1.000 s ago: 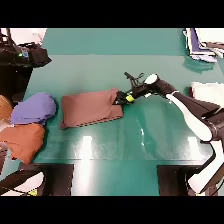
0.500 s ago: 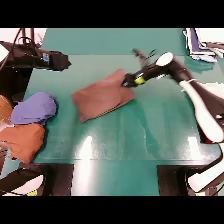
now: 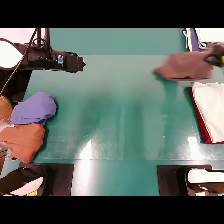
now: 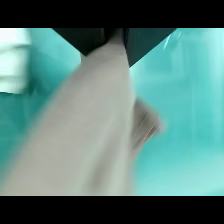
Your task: Fold the shirts.
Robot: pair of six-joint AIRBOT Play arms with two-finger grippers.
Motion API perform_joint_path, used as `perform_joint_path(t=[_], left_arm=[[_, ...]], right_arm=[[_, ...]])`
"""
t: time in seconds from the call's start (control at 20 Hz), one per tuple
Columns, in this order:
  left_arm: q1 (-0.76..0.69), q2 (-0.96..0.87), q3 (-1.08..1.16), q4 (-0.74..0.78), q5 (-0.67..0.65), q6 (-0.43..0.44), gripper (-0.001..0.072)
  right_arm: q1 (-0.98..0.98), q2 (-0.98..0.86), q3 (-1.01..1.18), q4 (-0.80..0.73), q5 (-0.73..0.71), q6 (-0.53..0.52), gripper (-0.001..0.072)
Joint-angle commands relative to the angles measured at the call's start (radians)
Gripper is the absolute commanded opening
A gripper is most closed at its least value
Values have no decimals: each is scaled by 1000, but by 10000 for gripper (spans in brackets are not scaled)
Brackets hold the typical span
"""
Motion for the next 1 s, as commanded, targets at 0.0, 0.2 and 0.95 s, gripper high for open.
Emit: perform_joint_path(t=[0.0,0.2,0.95], left_arm=[[-10,0,0,-3,49,-25,23],[-10,-2,0,-3,58,-44,23],[-10,-2,0,-3,47,-39,24]], right_arm=[[-185,19,-3,-6,-1,17,20],[-237,19,43,-3,-10,17,20],[-372,222,-7,34,257,16,20]])
